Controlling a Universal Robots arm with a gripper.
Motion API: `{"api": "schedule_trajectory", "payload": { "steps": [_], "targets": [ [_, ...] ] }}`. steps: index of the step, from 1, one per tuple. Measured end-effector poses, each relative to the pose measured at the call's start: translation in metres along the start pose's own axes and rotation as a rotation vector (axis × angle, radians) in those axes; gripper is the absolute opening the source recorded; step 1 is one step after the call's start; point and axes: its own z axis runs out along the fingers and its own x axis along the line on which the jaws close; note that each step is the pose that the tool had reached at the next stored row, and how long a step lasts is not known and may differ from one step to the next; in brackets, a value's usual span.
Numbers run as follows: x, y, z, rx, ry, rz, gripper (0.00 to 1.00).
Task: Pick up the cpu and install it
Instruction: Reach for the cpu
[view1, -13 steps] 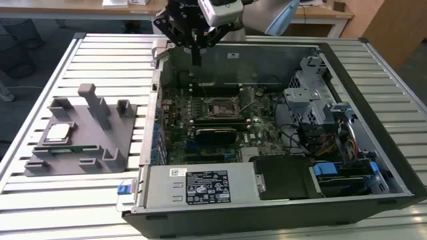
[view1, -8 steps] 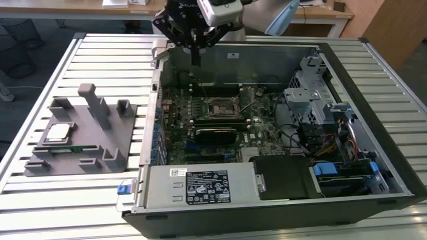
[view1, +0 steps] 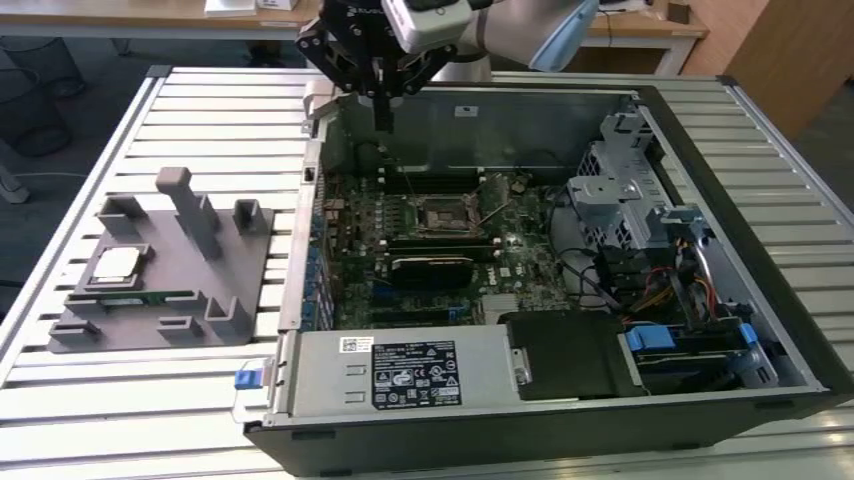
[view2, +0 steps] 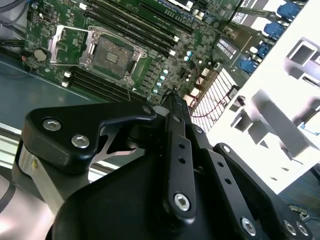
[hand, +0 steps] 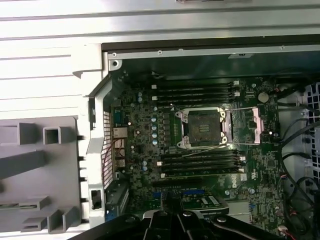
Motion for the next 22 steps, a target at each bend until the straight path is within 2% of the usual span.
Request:
{"api": "schedule_trajectory", "payload": {
  "steps": [22],
  "targets": [
    [0.0264, -0.002, 0.0001, -0.0001, 0.0, 0.0, 0.11]
  ]
}}
